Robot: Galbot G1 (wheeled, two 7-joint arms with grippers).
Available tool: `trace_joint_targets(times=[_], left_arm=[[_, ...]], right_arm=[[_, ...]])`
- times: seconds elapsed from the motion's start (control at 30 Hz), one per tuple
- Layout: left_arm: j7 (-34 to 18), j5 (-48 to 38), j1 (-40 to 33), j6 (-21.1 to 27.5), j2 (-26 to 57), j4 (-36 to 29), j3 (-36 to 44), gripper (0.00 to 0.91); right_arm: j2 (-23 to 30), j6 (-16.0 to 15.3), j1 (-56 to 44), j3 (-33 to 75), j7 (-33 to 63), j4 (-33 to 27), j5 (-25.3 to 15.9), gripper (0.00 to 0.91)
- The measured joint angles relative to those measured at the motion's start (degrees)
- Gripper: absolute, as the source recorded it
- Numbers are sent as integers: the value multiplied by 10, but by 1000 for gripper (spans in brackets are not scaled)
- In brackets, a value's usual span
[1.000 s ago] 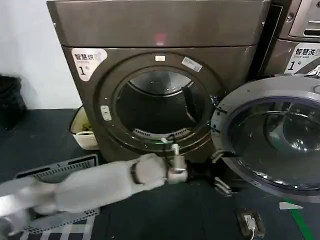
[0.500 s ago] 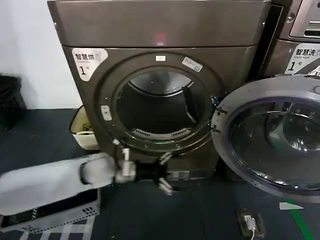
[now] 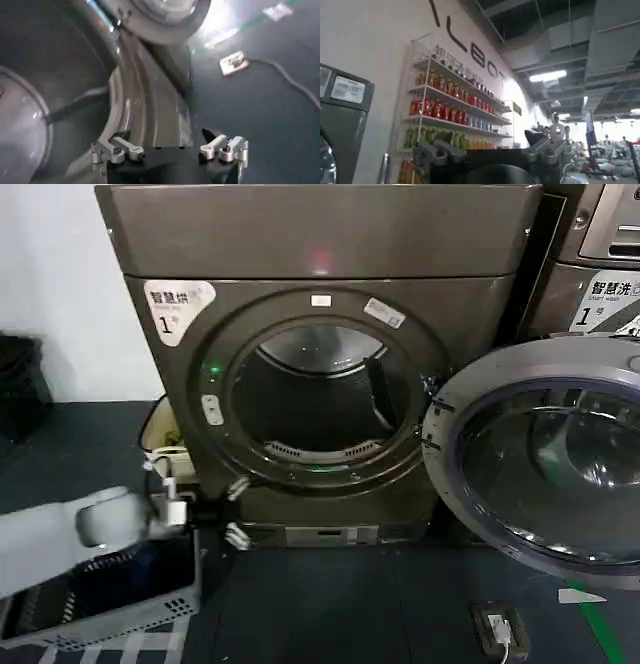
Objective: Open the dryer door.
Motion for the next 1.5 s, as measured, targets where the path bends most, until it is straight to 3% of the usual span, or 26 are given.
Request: trace_joint_targets(times=[0.2,0.57,0.9,1.23,1.5], left_arm=[[12,-8,-28,1,34,26,33,907],[-4,-14,-86,66,72,54,112,907],[42,-13,-102,82,113,46,140,907],[58,4,-85,83,148,54,138,907],[72,17,43,83,191,62,30,907]], right_arm=[[-1,0,4,-6,0,-4,-6,907],[-3,0,7,-11,-1,-9,-9,907],[-6,0,10,-17,0,-9,-11,907],[-7,-1,14,-23,1,-9,-14,907],[-9,-1,16,-26,1,-12,-15,907]])
